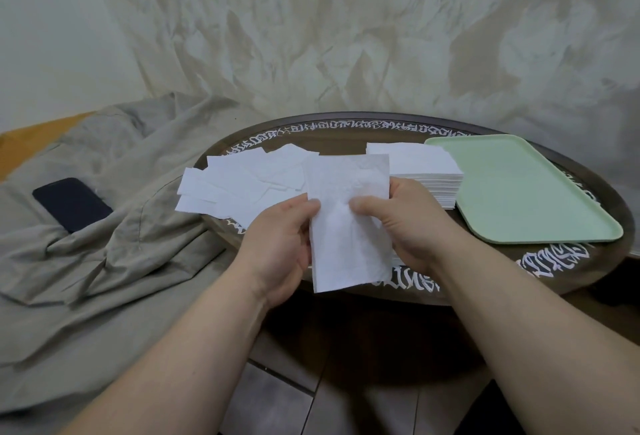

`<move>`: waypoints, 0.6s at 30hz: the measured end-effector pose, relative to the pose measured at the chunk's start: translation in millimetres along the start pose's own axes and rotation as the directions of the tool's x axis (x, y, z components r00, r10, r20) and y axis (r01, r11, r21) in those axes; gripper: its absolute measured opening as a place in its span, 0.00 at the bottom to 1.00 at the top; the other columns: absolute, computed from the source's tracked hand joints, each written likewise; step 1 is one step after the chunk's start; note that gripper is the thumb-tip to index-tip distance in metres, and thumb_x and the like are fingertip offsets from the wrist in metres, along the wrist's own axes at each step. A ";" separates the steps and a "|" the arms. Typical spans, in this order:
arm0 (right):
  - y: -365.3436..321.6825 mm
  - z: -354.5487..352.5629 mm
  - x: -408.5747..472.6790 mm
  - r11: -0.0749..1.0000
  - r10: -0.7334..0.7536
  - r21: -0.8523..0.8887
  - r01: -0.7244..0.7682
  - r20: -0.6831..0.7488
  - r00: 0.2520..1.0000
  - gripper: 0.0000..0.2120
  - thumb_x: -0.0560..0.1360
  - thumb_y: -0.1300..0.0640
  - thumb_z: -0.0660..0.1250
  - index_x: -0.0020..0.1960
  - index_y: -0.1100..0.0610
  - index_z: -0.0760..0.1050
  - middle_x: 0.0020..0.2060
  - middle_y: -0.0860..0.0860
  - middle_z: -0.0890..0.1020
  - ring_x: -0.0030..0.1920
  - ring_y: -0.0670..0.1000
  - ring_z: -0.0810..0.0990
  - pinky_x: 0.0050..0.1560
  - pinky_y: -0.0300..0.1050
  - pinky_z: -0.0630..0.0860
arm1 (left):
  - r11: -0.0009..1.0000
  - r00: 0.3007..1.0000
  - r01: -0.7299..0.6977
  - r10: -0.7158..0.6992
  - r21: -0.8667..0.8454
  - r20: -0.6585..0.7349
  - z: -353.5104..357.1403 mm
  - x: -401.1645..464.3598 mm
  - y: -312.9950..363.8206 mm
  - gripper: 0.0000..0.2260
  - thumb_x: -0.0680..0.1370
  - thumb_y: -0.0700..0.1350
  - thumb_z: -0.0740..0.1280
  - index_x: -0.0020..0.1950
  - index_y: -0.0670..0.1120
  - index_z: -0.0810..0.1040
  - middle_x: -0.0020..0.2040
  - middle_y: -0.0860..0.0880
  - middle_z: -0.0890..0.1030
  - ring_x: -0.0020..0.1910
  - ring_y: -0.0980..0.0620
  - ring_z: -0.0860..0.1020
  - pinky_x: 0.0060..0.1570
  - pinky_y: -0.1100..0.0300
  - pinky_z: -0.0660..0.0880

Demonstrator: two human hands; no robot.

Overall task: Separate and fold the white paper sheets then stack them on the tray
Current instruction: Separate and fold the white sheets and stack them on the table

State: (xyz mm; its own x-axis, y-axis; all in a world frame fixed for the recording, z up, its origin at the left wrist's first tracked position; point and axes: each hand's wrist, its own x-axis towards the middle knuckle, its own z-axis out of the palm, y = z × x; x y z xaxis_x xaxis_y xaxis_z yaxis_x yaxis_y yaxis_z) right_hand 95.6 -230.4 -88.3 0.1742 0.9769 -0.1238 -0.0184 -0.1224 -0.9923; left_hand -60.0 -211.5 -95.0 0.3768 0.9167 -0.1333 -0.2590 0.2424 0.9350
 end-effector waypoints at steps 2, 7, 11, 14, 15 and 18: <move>0.8 0.1 0.7 1.000 0.009 -0.014 -0.009 0.006 1.000 0.08 0.75 0.66 0.67 0.51 0.58 0.81 0.46 0.53 0.86 0.48 0.55 0.85 0.54 0.58 0.80 | 1.000 1.000 0.015 -0.015 0.015 0.012 1.1 1.3 -0.1 0.13 0.83 0.38 0.56 0.52 0.41 0.81 0.49 0.44 0.86 0.48 0.49 0.84 0.54 0.51 0.78; 1.2 0.7 6.4 0.999 -0.020 -0.037 0.021 0.021 1.000 0.09 0.74 0.66 0.67 0.52 0.58 0.81 0.46 0.52 0.86 0.48 0.55 0.85 0.54 0.59 0.80 | 0.999 1.000 0.000 0.000 0.053 -0.010 -2.7 8.3 -3.4 0.12 0.83 0.40 0.58 0.55 0.41 0.81 0.50 0.45 0.86 0.48 0.50 0.84 0.53 0.53 0.79; 2.9 2.4 6.2 0.998 -0.034 -0.052 0.036 0.044 0.998 0.09 0.74 0.66 0.66 0.51 0.58 0.81 0.45 0.52 0.86 0.47 0.55 0.85 0.54 0.59 0.80 | 0.997 1.000 0.003 -0.002 0.076 -0.016 -3.0 7.8 -2.6 0.11 0.83 0.41 0.59 0.54 0.43 0.81 0.49 0.45 0.86 0.47 0.50 0.84 0.52 0.52 0.79; 2.2 3.5 4.6 0.995 -0.052 -0.082 0.053 0.014 0.999 0.09 0.73 0.64 0.68 0.51 0.56 0.80 0.45 0.51 0.86 0.46 0.53 0.85 0.53 0.59 0.80 | 0.995 0.999 0.001 0.003 0.097 -0.033 -2.2 8.0 -3.5 0.11 0.83 0.42 0.59 0.54 0.43 0.81 0.50 0.45 0.86 0.47 0.49 0.84 0.53 0.50 0.78; 1.8 3.3 4.8 0.991 -0.077 -0.113 0.074 -0.027 0.997 0.09 0.72 0.63 0.69 0.52 0.54 0.80 0.45 0.50 0.86 0.47 0.52 0.85 0.53 0.58 0.80 | 0.997 0.999 -0.004 0.006 0.083 -0.032 -1.9 7.8 -3.5 0.11 0.83 0.42 0.59 0.55 0.43 0.81 0.50 0.44 0.86 0.48 0.48 0.84 0.51 0.50 0.79; 1.4 1.3 5.1 0.992 -0.065 -0.112 0.057 -0.078 0.995 0.18 0.69 0.57 0.75 0.57 0.51 0.74 0.50 0.49 0.83 0.50 0.52 0.83 0.56 0.57 0.79 | 0.997 1.000 -0.025 0.025 -0.070 0.000 -0.1 6.1 1.4 0.11 0.83 0.40 0.58 0.57 0.41 0.79 0.51 0.43 0.85 0.47 0.49 0.84 0.42 0.57 0.82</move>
State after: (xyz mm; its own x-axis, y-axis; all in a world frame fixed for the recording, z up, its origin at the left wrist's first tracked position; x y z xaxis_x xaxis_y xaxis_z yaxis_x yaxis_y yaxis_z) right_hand 95.1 -225.3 -90.4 0.2508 0.9663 -0.0579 0.1017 -0.0858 -0.9911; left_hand -58.2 -205.5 -94.5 0.3697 0.9227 -0.1096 -0.3298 0.2406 0.9129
